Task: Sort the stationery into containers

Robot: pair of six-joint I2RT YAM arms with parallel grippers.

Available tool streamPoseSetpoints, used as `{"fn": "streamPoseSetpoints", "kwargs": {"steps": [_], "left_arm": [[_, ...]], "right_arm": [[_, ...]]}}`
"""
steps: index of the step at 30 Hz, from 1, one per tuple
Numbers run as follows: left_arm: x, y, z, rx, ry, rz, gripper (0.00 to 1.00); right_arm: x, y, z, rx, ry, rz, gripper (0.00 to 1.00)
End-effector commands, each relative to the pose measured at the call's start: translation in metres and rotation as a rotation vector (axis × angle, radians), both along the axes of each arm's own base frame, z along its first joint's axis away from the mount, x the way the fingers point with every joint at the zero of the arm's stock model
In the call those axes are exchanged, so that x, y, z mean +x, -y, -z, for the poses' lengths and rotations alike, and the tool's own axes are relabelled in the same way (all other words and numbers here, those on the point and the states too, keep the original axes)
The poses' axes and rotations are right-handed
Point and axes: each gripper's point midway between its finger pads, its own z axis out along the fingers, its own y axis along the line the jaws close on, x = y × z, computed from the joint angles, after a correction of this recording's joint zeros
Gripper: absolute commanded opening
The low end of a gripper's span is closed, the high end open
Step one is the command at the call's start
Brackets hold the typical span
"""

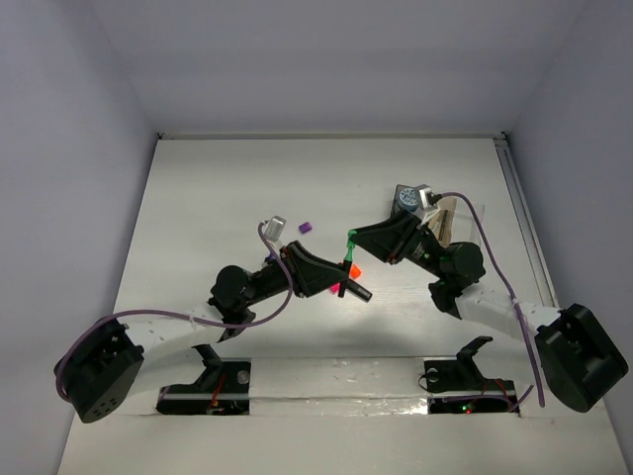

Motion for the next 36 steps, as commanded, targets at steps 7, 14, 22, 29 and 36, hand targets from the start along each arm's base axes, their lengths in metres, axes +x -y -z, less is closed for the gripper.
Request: {"fn": "streamPoseSetpoints", "kwargs": {"steps": [7,14,22,29,36], "left_arm": [[-0.027,-0.032,-0.084,-0.292,0.301,-0.018,0.04],[-0.025,-0.029,-0.084,-0.289,0.301,-0.018,0.04],[-0.024,-0.028,-0.087,-0.29,0.315,-0.021,0.04],[-0.019,-0.029,-0.088,-0.276,0.332,-0.049,0.04],[-0.015,-0.027,-0.09,-0.258,0.347,-0.074,0.04]], "right_arm": [[-0.017,0.011,-0.022,0.058,0.098,-0.006,0.22],[-0.018,0.011,-0.023,0.062,0.096,-0.019,0.22],[-0.02,0.005,-0.02,0.058,0.095,-0.035,0.22],[-0.021,0.004,-0.02,0.047,0.108,-0.028,0.22],[-0.026,0.003,-0.023,0.051,0.113,-0.021,0.22]]}}
